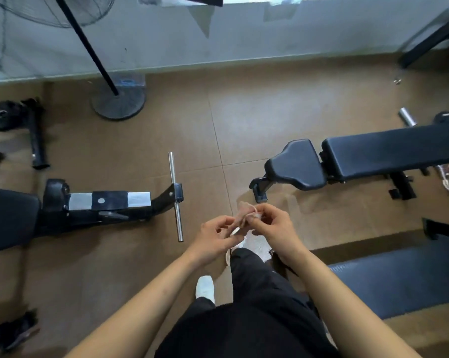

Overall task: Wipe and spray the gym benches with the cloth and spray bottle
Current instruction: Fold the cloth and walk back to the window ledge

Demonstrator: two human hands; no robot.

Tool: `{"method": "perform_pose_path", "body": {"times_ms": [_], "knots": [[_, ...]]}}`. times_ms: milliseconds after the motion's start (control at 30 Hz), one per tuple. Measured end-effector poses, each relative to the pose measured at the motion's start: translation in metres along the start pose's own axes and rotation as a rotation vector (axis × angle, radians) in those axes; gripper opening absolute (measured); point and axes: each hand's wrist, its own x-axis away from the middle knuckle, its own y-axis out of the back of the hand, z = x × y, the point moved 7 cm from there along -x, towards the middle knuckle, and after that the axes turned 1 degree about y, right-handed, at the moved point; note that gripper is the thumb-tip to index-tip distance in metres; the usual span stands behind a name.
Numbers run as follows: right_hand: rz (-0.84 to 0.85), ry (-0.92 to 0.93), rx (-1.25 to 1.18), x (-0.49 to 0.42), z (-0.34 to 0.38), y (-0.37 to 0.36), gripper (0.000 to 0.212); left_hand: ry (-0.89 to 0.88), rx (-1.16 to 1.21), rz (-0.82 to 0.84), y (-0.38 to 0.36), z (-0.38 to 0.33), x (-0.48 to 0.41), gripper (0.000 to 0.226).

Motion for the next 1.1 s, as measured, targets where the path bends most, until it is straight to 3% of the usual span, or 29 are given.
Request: {"method": "perform_pose_path", "body": {"times_ms": [200,333,600,700,800,1000,1100], "knots": [[-0.116,-0.061,-0.269,-0.138,0.026,0.050,0.013,0.031,-0.056,-0.018,0.031,-0.039,-0.139,0.011],[-0.209,-0.133,-0.369,-0.230,0.053,0.091,0.003,0.078,-0.038,-0.051,0.059,-0.083,-0.233,0.007],[-0.182,-0.263,-0.580,-0.400,0.127,0.132,0.013,0.035,-0.025,-0.104,0.133,-0.173,-0.396,0.014],[-0.182,-0.299,-0.686,-0.459,0.153,0.138,0.014,0.010,-0.074,-0.102,0.148,-0.199,-0.456,0.045],[-0.195,-0.326,-0.781,-0.521,0.176,0.142,0.014,-0.038,-0.173,-0.120,0.165,-0.225,-0.517,0.058],[-0.310,-0.310,-0.845,-0.640,0.240,0.172,0.011,-0.066,-0.190,-0.112,0.215,-0.277,-0.650,0.030],[-0.342,-0.275,-0.895,-0.694,0.274,0.192,0.010,-0.129,-0.178,0.008,0.233,-0.314,-0.713,0.040]]}}
